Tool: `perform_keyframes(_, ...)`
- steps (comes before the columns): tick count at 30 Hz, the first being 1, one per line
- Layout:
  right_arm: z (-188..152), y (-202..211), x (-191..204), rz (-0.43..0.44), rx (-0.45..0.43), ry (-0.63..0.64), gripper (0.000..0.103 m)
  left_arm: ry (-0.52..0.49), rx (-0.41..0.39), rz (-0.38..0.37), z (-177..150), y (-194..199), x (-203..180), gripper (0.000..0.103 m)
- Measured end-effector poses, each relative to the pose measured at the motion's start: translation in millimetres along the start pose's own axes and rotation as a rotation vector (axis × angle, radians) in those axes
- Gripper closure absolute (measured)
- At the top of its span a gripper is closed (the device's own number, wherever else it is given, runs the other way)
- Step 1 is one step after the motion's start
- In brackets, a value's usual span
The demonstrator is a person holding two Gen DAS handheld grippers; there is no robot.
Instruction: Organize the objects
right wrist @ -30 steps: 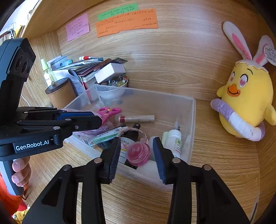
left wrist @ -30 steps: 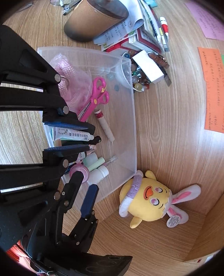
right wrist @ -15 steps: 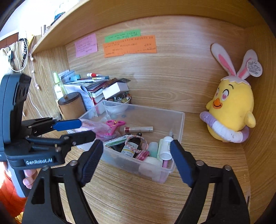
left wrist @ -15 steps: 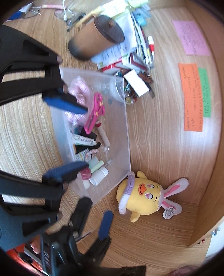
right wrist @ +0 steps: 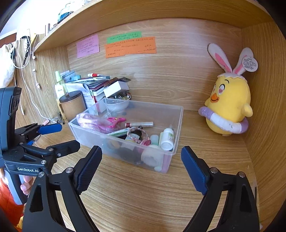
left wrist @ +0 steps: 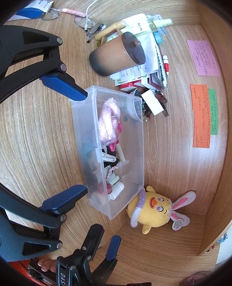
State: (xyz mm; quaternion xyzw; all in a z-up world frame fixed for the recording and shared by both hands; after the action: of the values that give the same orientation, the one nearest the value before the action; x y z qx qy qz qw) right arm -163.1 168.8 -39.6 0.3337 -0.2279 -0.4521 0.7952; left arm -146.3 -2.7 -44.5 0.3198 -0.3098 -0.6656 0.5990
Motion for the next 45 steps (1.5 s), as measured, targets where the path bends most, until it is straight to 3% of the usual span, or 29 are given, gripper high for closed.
perform_keyframes(9,-13,-5,6,0.019,0.024,-0.010,0.014,0.012,-0.001,0.008,-14,-3,0,0.007)
perform_keyframes(45,-9,-2,11,0.036,0.013,-0.015,0.008,0.003,-0.037,0.013,-11,7,-3,0.005)
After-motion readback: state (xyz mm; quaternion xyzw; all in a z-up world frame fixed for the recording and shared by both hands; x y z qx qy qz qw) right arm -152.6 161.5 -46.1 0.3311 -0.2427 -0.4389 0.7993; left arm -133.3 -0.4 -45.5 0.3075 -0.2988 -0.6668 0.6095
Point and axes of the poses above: each gripper's, at about its wrist camera, not at the fingertips, and y roughly against the way its jaws point, x to its left, z to its top, the point moved 7 cm from there along -y, roughly the way its jaws point, and after that the axes turned 15 degrees about x, right-handed, at the moved point
